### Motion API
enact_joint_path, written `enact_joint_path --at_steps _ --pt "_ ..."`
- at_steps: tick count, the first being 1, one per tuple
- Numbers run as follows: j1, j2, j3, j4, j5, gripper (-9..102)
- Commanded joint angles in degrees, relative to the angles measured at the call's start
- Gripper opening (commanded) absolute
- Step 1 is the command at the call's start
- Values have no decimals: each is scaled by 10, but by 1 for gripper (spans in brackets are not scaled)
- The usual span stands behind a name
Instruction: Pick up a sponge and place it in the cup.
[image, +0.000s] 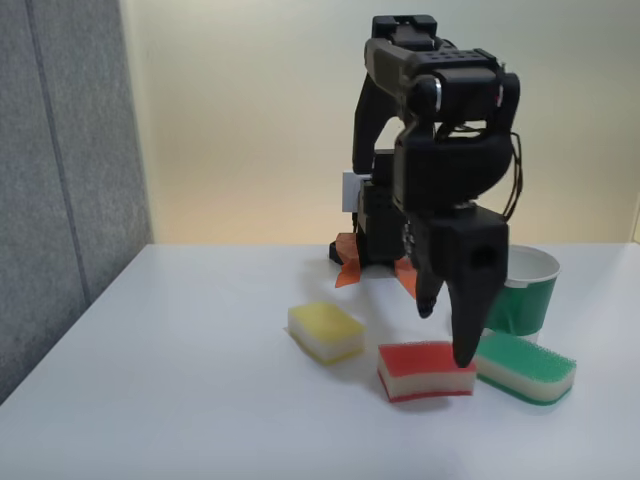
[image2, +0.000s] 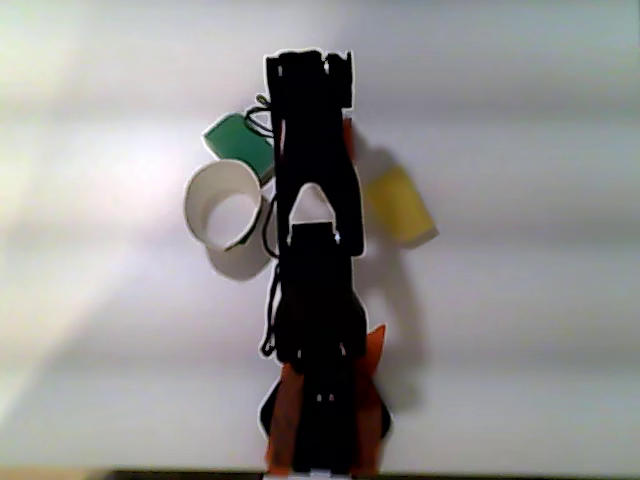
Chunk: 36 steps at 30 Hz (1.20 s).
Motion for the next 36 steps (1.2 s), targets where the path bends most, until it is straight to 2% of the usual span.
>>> enact_joint_path --at_steps 1,9,20,28,31,34,36 --pt "-2 7 -21 -3 0 38" --pt "-5 -11 -6 -32 4 38" --pt "-11 -7 99 -126 12 33" --pt "-3 12 171 -164 7 21" --pt "2 25 192 -171 4 14" --pt "4 42 210 -171 -4 0" --pt "5 56 217 -162 -4 0"
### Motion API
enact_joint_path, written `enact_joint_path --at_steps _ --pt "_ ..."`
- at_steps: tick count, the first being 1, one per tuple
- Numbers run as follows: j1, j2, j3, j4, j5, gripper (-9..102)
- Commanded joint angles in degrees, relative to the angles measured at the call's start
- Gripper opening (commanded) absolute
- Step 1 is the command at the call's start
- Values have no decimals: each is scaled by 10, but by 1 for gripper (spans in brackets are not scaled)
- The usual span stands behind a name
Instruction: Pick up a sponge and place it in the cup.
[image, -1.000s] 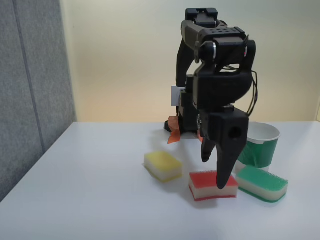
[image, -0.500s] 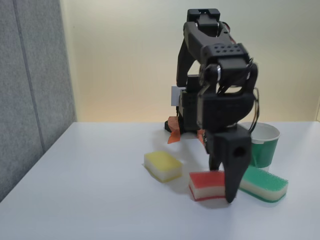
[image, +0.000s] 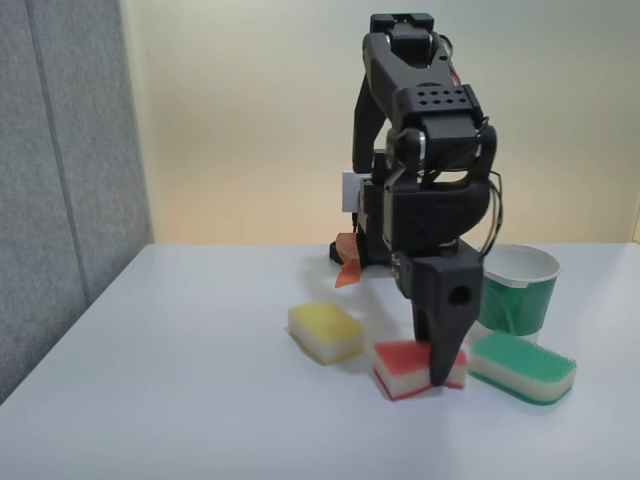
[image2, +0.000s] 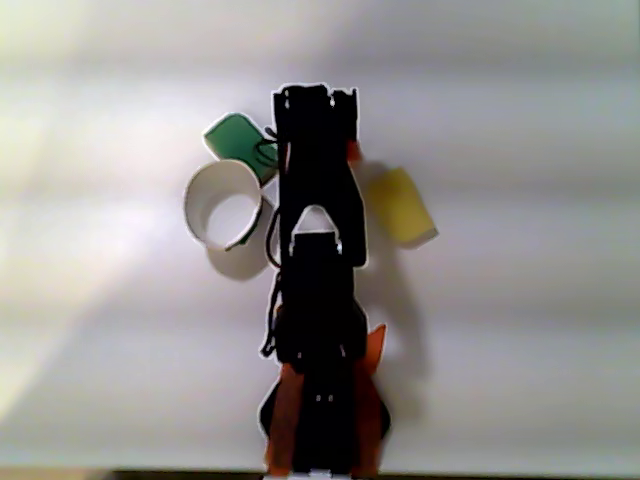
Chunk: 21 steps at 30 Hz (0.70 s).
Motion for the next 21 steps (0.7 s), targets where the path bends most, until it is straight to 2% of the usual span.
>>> enact_joint_path --at_steps 1,10,21 --pt "-9 35 10 16 -5 0" --pt "-7 124 -24 108 -21 0" --pt "-26 242 -63 120 25 0"
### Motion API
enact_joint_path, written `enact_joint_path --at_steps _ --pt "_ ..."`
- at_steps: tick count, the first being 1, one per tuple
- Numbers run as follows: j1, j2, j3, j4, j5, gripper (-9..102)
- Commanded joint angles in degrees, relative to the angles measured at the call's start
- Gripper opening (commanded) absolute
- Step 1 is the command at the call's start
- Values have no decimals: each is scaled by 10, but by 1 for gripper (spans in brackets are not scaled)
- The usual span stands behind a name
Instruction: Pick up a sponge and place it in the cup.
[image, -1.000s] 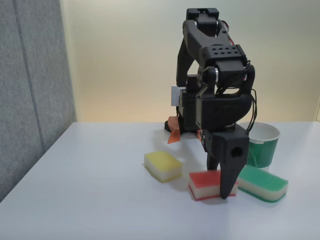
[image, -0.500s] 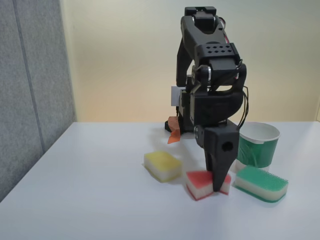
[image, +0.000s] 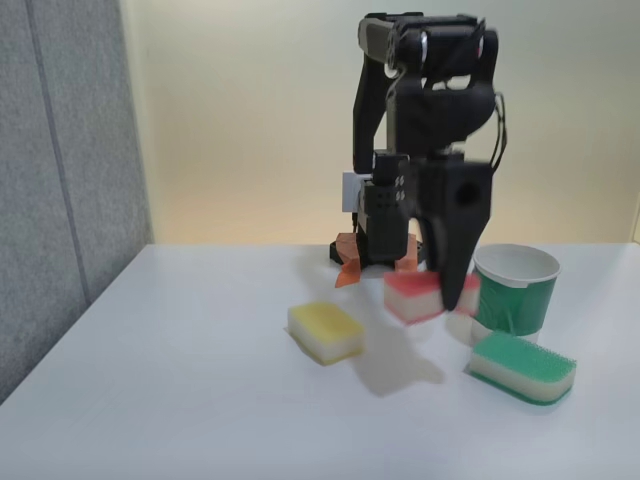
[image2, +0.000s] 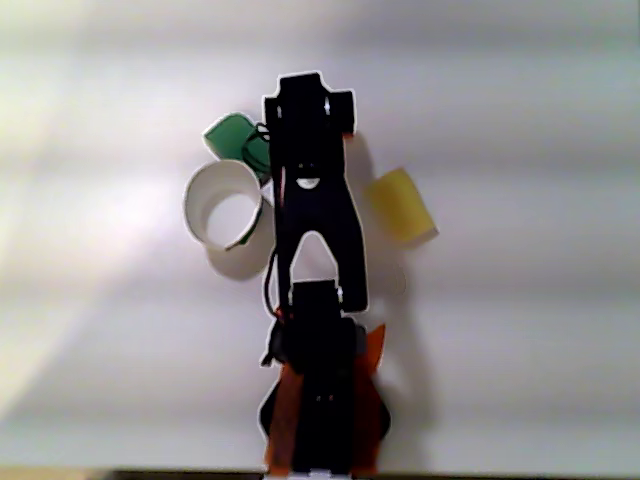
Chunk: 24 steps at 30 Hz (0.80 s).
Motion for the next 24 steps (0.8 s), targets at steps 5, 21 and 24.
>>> enact_joint_path --at_steps 5,21,24 --pt "-40 83 -43 4 46 0" --pt "-198 208 50 -43 103 0" --pt "-227 223 74 -47 93 0"
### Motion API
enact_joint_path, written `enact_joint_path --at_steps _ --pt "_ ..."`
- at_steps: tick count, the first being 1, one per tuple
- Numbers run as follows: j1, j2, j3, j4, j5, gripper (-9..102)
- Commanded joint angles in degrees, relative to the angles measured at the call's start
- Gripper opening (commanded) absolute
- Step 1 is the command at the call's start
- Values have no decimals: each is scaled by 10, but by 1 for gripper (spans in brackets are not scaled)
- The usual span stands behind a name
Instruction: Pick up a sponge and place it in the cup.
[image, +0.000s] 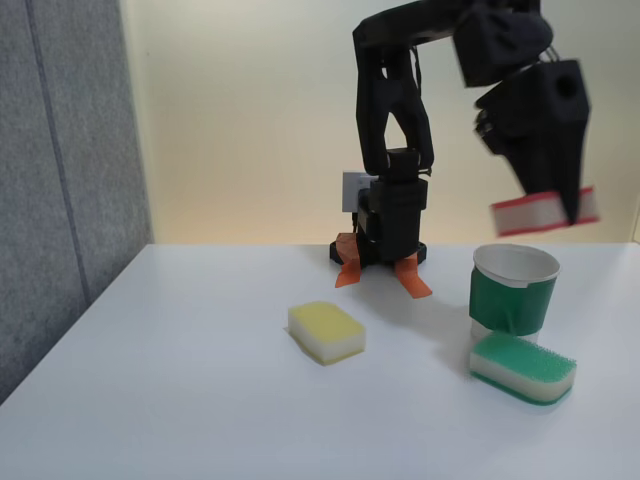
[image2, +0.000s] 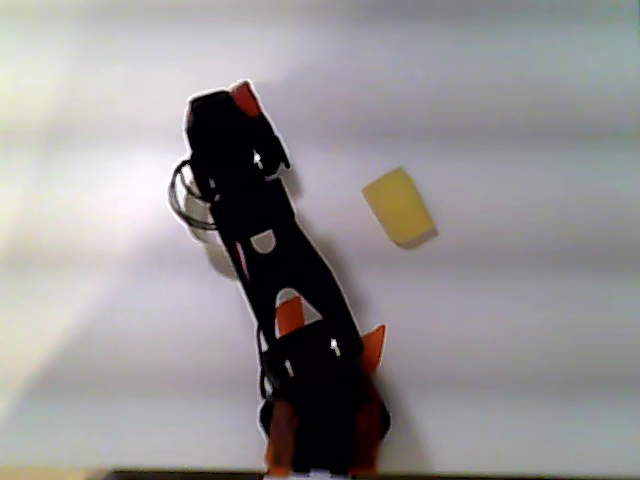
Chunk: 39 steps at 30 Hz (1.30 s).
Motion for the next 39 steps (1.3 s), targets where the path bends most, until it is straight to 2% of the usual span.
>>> enact_joint_path --at_steps 1,9,19,25,36,39 --pt "-26 36 17 -1 -19 0" --pt "-63 57 57 32 -46 0" --pt "-44 69 79 96 -80 0" --pt "-26 67 83 102 -103 0" --pt "-23 66 83 78 -108 20" --pt "-25 66 83 68 -106 30"
